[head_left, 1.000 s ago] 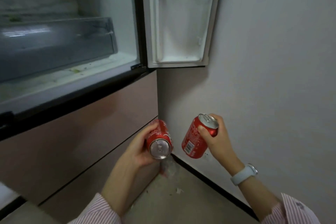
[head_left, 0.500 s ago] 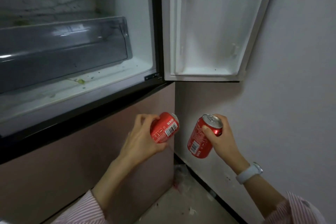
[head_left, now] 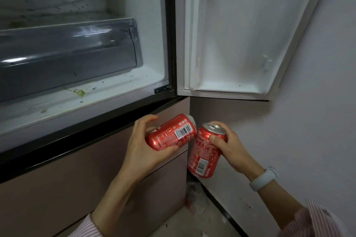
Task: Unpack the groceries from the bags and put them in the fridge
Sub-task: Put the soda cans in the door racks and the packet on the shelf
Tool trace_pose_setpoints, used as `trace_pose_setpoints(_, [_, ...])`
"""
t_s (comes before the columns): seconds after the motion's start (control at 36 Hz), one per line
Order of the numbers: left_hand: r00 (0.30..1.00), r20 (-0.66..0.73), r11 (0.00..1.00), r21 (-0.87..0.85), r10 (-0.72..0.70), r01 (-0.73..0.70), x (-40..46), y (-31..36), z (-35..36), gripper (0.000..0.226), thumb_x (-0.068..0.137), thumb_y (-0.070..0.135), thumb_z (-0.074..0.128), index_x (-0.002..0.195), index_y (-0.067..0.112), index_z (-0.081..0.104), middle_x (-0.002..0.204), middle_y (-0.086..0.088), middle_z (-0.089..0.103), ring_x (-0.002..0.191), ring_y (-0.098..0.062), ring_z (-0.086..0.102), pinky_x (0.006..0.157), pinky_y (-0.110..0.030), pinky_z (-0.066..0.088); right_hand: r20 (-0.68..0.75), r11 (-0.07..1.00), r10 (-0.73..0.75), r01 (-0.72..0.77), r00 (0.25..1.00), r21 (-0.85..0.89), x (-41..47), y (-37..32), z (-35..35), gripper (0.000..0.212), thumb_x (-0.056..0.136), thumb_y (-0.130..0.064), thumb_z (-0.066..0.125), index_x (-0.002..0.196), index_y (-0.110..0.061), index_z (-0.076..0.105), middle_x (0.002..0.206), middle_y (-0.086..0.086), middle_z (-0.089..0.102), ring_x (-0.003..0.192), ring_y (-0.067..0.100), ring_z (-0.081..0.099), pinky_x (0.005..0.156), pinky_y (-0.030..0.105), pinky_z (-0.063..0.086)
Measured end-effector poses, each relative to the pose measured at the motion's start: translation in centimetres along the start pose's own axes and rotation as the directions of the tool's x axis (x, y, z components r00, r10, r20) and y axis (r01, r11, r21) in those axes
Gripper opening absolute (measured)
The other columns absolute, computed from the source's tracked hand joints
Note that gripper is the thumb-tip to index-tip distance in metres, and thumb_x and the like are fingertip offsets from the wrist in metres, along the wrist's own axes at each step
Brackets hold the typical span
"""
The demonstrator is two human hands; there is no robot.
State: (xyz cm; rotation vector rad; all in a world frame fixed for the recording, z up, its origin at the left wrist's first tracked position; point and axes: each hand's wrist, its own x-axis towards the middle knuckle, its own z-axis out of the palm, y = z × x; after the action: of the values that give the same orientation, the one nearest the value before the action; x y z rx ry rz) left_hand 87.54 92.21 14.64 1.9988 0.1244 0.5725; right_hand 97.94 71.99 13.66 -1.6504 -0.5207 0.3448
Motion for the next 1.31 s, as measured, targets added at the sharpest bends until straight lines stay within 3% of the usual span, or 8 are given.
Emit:
trace_pose_setpoints(0.31, [0.995,-0.04,0.996,-0.005,0.094,-0.094,3.7,-1.1,-3.2,0.061,0.049,0.057,0.074,0.105,0.05,0.051,0.118,0.023,0.045,0.107,0.002,0.049,0.079,-0.02,0.049,0.242,0.996,-0.032,0.052,0.97,-0.076,1.2,-1.9,2.3,0.066,0.063,-0.049,0.063,0.124,-0.046,0.037,0.132,-0.012,0.048,0.113,0.006,0.055,0.086,0.02,0.051])
trace_pose_setpoints(0.5, [0.944,-0.328,0.975,-0.217,-0.031,-0.044,3.2,-1.5,-1.7,0.083,0.046,0.041,0.082,0.117,0.037,0.038,0.123,0.007,0.045,0.109,-0.001,0.05,0.074,-0.006,0.047,0.248,0.998,-0.049,0.058,0.968,-0.028,2.0,-2.2,4.0,0.073,0.06,-0.052,0.067,0.126,-0.049,0.037,0.129,-0.017,0.048,0.107,-0.001,0.057,0.081,0.016,0.051])
trace_pose_setpoints(0.67, [0.872,-0.476,0.922,-0.378,-0.113,-0.087,4.1,-0.8,-1.2,0.079,0.06,0.014,0.082,0.121,0.03,0.034,0.122,0.008,0.044,0.105,-0.003,0.053,0.071,-0.013,0.052,0.287,0.999,-0.047,0.05,0.957,-0.005,2.3,-2.2,4.9,0.074,0.06,-0.053,0.07,0.126,-0.048,0.036,0.126,-0.025,0.047,0.11,-0.006,0.054,0.08,0.011,0.048])
trace_pose_setpoints(0.78, [0.86,-0.445,0.802,-0.593,-0.25,-0.074,5.2,0.7,-0.9,0.071,0.064,0.012,0.074,0.122,0.029,0.037,0.113,0.007,0.044,0.093,-0.015,0.056,0.059,-0.012,0.051,0.325,1.0,-0.015,0.01,0.946,0.019,2.3,-1.6,5.7,0.082,0.058,-0.063,0.071,0.129,-0.05,0.033,0.131,-0.023,0.045,0.119,-0.004,0.049,0.085,0.013,0.047])
trace_pose_setpoints(1.03, [0.95,-0.299,0.896,-0.442,-0.093,-0.051,7.8,2.3,-2.3,0.054,0.071,0.005,0.073,0.111,0.028,0.045,0.11,0.007,0.05,0.092,-0.012,0.055,0.065,-0.02,0.054,0.235,0.984,0.025,0.018,0.972,-0.178,2.1,-3.5,3.5,0.048,0.079,-0.025,0.065,0.116,-0.043,0.041,0.117,-0.009,0.052,0.099,0.005,0.059,0.074,0.013,0.05])
trace_pose_setpoints(1.11, [0.968,-0.25,0.894,-0.426,0.029,-0.137,9.0,4.2,-2.9,0.057,0.065,0.011,0.08,0.108,0.029,0.048,0.115,0.0,0.054,0.092,-0.011,0.058,0.063,-0.015,0.053,0.173,0.973,-0.058,0.094,0.983,-0.21,2.2,-5.6,1.6,0.034,0.085,-0.016,0.062,0.11,-0.034,0.047,0.111,-0.008,0.054,0.092,0.005,0.06,0.071,0.013,0.051])
trace_pose_setpoints(1.19, [0.962,-0.24,0.871,-0.435,0.133,-0.229,10.4,7.3,-3.6,0.06,0.052,0.033,0.079,0.104,0.036,0.05,0.112,0.003,0.056,0.092,-0.006,0.061,0.066,-0.018,0.053,0.075,0.944,-0.228,0.239,0.971,-0.227,2.2,-9.4,-0.4,0.039,0.071,-0.038,0.063,0.107,-0.031,0.052,0.105,-0.009,0.059,0.095,-0.001,0.06,0.072,0.014,0.05])
trace_pose_setpoints(1.31, [0.929,-0.284,0.778,-0.517,0.238,-0.357,12.6,12.6,-4.8,0.054,0.052,0.036,0.075,0.101,0.035,0.053,0.11,0.001,0.059,0.092,-0.012,0.063,0.072,-0.028,0.054,-0.059,0.839,-0.499,0.465,0.864,-0.283,2.2,-15.6,-3.3,0.042,0.066,-0.05,0.063,0.105,-0.036,0.058,0.105,-0.024,0.06,0.098,0.003,0.061,0.073,0.013,0.05])
